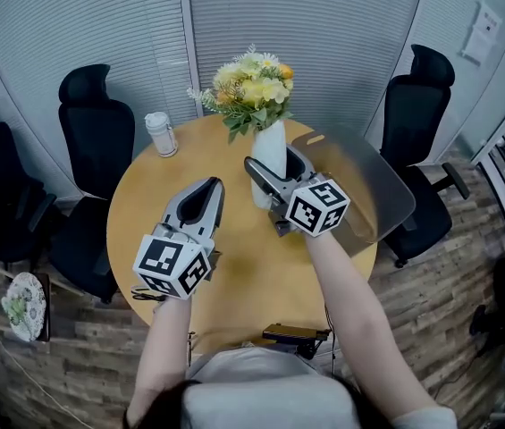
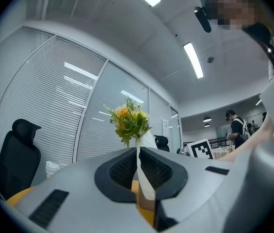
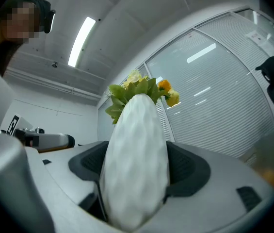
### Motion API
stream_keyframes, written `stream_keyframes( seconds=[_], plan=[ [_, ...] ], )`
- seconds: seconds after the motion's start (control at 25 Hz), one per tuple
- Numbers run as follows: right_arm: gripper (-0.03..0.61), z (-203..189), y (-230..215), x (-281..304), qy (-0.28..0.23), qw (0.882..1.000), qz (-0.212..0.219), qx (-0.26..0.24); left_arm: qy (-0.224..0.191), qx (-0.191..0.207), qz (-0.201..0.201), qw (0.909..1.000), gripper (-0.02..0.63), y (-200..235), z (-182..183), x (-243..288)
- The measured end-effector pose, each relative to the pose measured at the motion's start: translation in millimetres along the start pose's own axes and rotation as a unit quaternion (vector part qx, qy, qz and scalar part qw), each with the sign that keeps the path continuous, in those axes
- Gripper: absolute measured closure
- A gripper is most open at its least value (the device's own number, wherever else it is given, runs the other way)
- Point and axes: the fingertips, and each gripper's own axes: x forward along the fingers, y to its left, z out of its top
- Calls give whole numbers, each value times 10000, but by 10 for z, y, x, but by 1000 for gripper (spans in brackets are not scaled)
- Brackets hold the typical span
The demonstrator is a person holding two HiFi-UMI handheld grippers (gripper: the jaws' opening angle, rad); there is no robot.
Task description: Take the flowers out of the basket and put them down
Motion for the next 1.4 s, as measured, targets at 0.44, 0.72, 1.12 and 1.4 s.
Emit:
stream_keyframes(
  seconds=[0.44,0.72,1.12,1.4],
  plan=[
    [204,-170,438,244,-51,9992,381,93,389,-396,-375,9978,371,106,-58,3],
    [204,-114,543,300,-134,9985,516,125,779,-185,-625,9948,319,136,-281,-3],
    [204,-23,663,322,-215,9975,679,50,1398,-159,-618,9881,319,165,-875,-28],
    [204,-42,768,368,-214,9974,685,45,1443,-201,-637,9873,319,201,-950,-55]
  ],
)
